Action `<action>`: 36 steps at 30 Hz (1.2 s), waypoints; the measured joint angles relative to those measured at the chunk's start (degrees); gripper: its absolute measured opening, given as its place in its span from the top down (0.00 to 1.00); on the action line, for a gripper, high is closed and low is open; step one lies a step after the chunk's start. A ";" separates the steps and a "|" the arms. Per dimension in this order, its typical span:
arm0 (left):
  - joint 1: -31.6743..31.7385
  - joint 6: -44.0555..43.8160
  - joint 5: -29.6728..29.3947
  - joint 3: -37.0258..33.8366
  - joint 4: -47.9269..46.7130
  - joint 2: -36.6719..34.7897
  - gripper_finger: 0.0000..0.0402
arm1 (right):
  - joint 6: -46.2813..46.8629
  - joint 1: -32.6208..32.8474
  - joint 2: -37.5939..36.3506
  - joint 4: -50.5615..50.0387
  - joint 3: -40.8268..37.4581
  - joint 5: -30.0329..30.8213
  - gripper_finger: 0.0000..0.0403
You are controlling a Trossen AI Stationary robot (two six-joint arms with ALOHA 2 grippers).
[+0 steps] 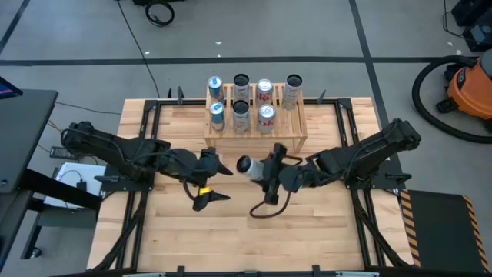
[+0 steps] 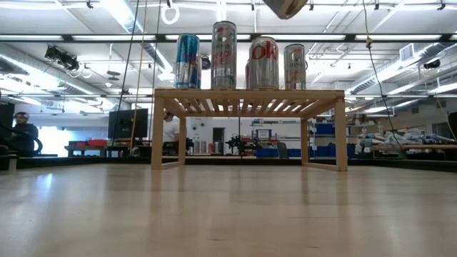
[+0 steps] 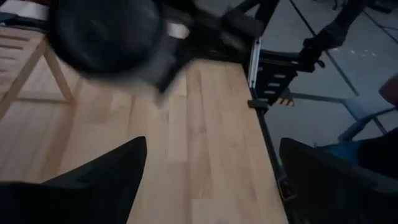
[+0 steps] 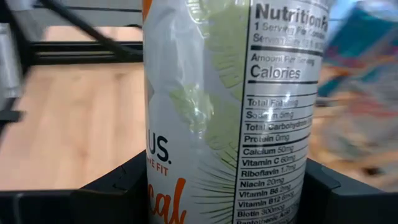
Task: Place canned beverage on shelf
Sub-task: Put the white and yellow soda can on the shelf aligned with the white and yellow soda can
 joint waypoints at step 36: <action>0.87 -0.08 -0.58 0.04 -1.15 -3.09 0.08 | -14.65 -19.12 -32.77 -9.81 0.00 -1.06 0.36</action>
